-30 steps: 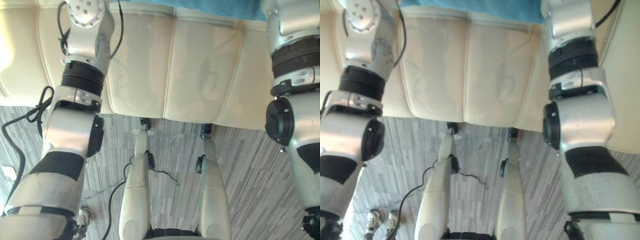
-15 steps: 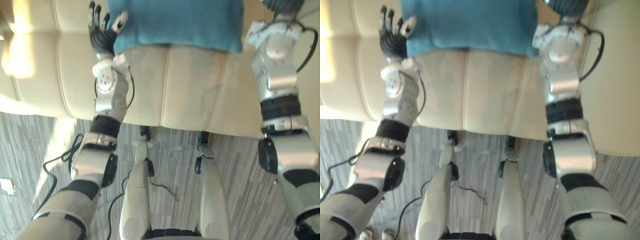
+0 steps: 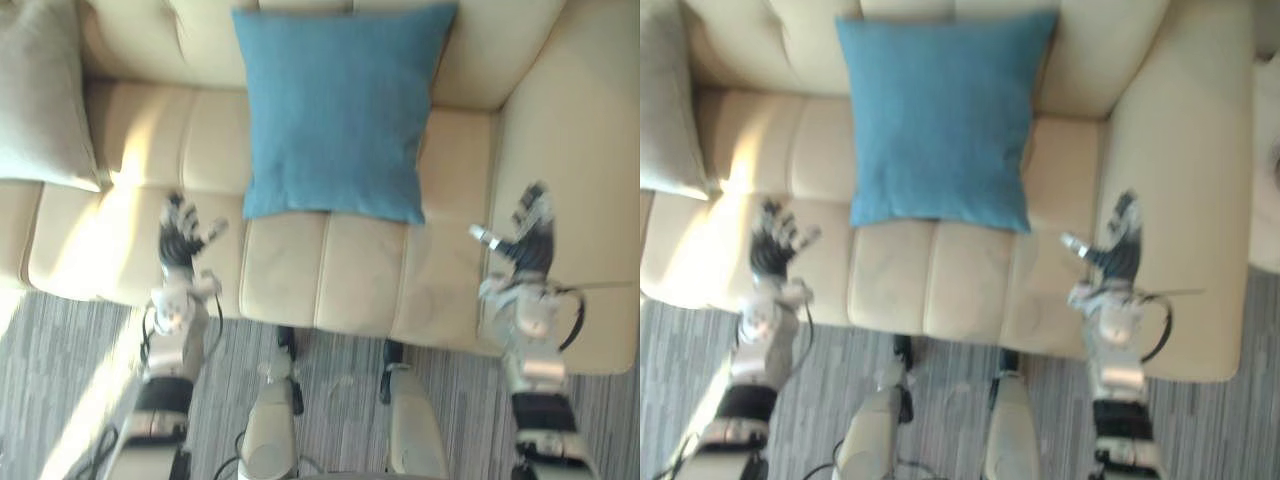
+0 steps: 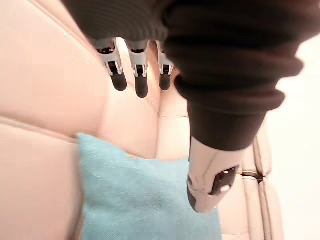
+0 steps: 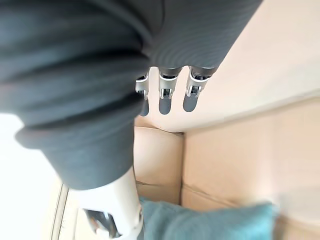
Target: Pick up cushions and gather them together orderly.
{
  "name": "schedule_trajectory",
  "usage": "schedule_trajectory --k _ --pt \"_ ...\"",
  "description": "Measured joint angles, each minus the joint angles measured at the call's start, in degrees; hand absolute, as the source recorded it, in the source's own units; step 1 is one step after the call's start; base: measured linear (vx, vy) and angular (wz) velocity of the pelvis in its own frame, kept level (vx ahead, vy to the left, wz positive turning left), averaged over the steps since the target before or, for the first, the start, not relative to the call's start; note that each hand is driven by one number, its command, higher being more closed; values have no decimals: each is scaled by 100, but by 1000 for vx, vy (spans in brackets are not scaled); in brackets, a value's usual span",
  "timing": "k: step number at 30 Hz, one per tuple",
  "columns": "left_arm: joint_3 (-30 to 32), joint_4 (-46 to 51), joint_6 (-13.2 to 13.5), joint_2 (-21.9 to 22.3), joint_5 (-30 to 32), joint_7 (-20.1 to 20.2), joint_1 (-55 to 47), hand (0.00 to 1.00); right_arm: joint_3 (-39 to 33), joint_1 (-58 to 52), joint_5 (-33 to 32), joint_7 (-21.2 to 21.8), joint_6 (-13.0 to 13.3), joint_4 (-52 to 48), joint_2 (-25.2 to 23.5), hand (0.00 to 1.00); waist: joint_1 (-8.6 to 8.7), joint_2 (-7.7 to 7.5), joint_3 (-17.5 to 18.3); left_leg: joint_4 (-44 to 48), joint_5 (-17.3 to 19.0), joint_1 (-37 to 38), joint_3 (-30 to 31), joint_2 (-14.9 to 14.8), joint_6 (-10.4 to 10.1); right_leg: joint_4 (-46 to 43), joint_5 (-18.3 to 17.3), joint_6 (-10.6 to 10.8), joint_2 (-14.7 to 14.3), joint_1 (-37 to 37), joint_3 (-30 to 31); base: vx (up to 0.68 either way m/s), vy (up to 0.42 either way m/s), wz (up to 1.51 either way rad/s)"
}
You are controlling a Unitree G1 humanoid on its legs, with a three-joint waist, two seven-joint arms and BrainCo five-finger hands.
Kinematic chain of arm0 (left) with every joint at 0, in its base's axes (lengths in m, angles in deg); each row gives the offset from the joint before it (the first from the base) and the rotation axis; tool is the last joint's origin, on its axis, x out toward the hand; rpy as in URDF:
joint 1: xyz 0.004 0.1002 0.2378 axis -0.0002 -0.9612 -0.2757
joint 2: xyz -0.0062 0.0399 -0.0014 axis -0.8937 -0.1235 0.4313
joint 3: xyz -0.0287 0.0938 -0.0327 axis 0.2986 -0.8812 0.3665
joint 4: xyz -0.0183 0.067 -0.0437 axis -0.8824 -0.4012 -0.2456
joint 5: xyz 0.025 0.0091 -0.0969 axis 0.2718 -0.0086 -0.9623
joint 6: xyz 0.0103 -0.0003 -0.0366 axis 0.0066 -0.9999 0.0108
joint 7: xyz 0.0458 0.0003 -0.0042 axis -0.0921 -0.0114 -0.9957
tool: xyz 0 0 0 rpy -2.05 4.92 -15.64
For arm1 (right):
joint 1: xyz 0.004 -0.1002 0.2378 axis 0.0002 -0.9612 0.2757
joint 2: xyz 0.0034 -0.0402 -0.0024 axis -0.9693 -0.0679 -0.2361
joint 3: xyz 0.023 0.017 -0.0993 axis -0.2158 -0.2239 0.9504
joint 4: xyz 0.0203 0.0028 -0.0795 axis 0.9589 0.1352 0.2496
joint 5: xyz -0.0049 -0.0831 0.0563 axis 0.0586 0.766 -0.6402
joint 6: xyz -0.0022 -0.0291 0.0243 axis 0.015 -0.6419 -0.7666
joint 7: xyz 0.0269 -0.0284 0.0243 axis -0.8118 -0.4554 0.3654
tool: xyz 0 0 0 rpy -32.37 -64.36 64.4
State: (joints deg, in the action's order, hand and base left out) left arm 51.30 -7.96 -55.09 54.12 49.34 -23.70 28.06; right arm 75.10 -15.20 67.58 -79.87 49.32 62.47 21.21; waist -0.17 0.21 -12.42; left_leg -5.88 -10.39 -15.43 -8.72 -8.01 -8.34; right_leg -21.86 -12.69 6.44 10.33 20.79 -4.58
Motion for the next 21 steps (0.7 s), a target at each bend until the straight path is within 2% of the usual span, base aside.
schedule_trajectory --k 2,4,5,7,14,21 --pt "2 -519 -117 216 215 158 -329 0 1 -318 44 127 -3 473 -234 0 1 -22 223 0 48 220 -12 -21 10 111 -2 -1 -30 -267 -9 27 -19 -6" --pt "114 -1361 -294 489 575 290 -637 0 -10 -647 43 259 -53 1493 -490 0 6 -54 576 -1 149 538 -34 -47 -6 361 12 6 -73 -637 -18 20 -17 -5" --pt "145 -1493 -314 526 627 304 -670 0 -14 -675 43 275 -74 1668 -514 0 7 -52 618 -1 169 582 -37 -49 -10 415 25 10 -79 -704 -21 20 -9 -5" --pt "359 -2260 -393 719 788 345 -819 0 -106 -726 40 330 -182 2603 -630 0 22 -18 855 -2 257 795 -59 -59 17 797 180 38 -115 -1068 -7 30 6 -8" --pt "562 -3275 -584 698 1420 446 -900 0 -434 -622 19 500 -301 3977 -647 0 27 -34 976 -4 411 1147 -188 -29 0 1699 633 112 -142 -1726 162 29 39 -13" --pt "523 -3485 -617 523 1646 458 -840 0 -464 -416 33 546 -440 4586 -631 0 62 -86 1017 -5 490 1425 -233 -13 -38 1977 725 106 -143 -2087 206 36 7 -5"
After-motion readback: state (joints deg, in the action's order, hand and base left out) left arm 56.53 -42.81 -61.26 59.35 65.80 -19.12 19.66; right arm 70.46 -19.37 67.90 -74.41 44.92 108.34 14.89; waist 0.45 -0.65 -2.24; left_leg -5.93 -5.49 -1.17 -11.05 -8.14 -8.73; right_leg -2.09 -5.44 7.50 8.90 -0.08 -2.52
